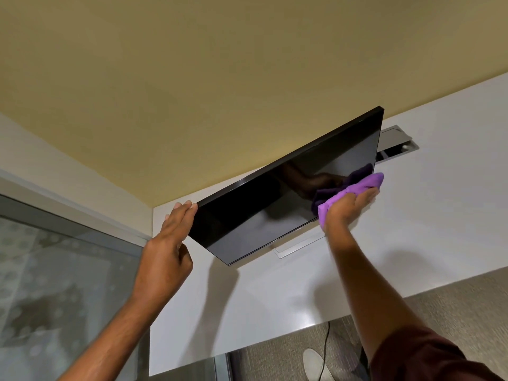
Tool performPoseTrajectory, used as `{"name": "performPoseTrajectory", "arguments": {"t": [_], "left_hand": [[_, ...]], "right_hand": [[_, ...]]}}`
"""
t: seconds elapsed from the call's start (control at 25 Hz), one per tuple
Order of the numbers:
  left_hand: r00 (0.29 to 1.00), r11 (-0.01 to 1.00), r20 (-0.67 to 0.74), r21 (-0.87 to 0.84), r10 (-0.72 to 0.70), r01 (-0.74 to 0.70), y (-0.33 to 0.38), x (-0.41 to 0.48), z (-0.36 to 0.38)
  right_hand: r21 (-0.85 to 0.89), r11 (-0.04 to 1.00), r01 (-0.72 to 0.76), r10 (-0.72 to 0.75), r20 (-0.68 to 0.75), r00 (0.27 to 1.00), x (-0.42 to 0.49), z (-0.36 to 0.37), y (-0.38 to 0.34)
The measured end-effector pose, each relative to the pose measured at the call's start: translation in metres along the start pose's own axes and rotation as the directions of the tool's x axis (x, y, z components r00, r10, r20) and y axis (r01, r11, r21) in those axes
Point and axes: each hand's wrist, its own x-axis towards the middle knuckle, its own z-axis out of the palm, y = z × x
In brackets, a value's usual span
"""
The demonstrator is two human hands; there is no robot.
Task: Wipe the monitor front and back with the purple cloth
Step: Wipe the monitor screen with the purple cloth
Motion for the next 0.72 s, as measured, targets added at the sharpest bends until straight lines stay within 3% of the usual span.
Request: {"name": "performPoseTrajectory", "arguments": {"t": [0.16, 0.32, 0.4, 0.48, 0.56, 0.68, 0.72], "left_hand": [[1.0, 1.0, 0.012, -0.022, 0.004, -0.004, -0.002, 0.001, -0.001], [1.0, 1.0, 0.017, -0.015, 0.004, -0.004, -0.002, 0.001, -0.001], [1.0, 1.0, 0.023, -0.016, -0.003, 0.004, -0.003, 0.0, -0.002], [1.0, 1.0, 0.024, -0.019, -0.006, 0.006, -0.002, 0.001, -0.002], [1.0, 1.0, 0.021, -0.016, -0.003, 0.003, -0.002, 0.002, -0.002], [1.0, 1.0, 0.009, -0.023, 0.002, -0.002, -0.001, 0.003, -0.001], [1.0, 1.0, 0.006, -0.029, 0.002, -0.002, -0.001, 0.002, -0.001]], "right_hand": [[0.049, 0.995, -0.085, 0.085, -0.007, 0.996, -0.075, 0.006, 0.003], [-0.141, 0.978, -0.151, 0.15, -0.017, 0.989, -0.122, 0.023, 0.05], [-0.079, 0.967, -0.242, 0.245, 0.023, 0.969, -0.155, 0.033, 0.069], [0.04, 0.886, -0.462, 0.458, 0.074, 0.886, -0.191, 0.046, 0.092], [-0.017, 0.782, -0.623, 0.616, 0.175, 0.768, -0.23, 0.056, 0.098], [-0.138, 0.744, -0.654, 0.661, 0.293, 0.691, -0.27, 0.057, 0.102], [-0.074, 0.718, -0.692, 0.676, 0.31, 0.669, -0.269, 0.056, 0.122]]}}
